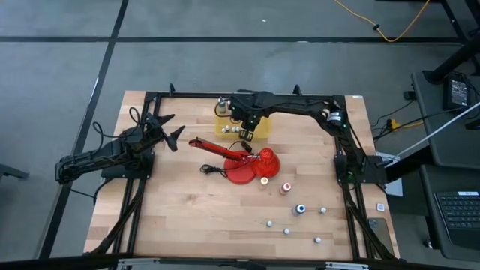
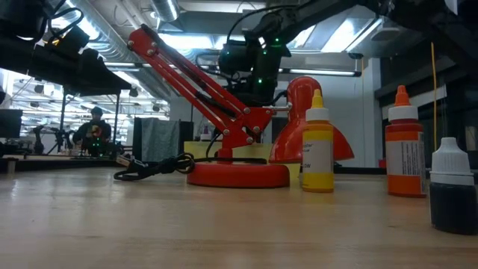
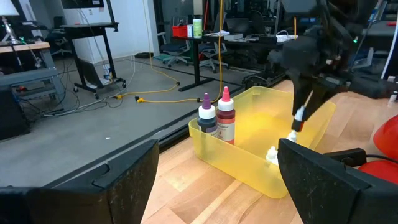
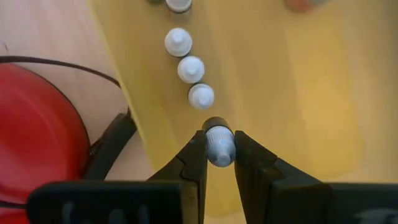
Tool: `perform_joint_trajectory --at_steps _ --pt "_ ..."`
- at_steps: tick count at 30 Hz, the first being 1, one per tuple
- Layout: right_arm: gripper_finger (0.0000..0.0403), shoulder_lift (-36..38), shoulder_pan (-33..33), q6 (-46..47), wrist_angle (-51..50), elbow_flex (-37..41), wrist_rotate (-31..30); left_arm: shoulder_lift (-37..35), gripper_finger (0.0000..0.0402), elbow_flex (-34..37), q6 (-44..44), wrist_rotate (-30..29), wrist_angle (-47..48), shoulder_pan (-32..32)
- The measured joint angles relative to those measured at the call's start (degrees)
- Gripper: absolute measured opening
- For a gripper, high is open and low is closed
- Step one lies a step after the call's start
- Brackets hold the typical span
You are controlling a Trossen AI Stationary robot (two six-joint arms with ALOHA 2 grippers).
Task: Pick & Place food coloring
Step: Put the black food coloring bottle into the yellow bin
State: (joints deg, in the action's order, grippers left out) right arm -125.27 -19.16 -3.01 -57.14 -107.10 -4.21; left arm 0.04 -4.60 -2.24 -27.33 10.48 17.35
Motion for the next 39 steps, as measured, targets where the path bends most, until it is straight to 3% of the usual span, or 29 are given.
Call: perform_joint_trajectory --at_steps 15,39 --pt "0.0066 0.02 0.07 1.19 7.29 7.25 0.92 0.01 0.0319 -0.01 0.0 0.0 0.0 0.0" --pt "0.0109 0.02 0.07 0.96 8.1 7.37 0.9 0.01 0.0319 0.0 0.0 0.0 0.0 -0.01"
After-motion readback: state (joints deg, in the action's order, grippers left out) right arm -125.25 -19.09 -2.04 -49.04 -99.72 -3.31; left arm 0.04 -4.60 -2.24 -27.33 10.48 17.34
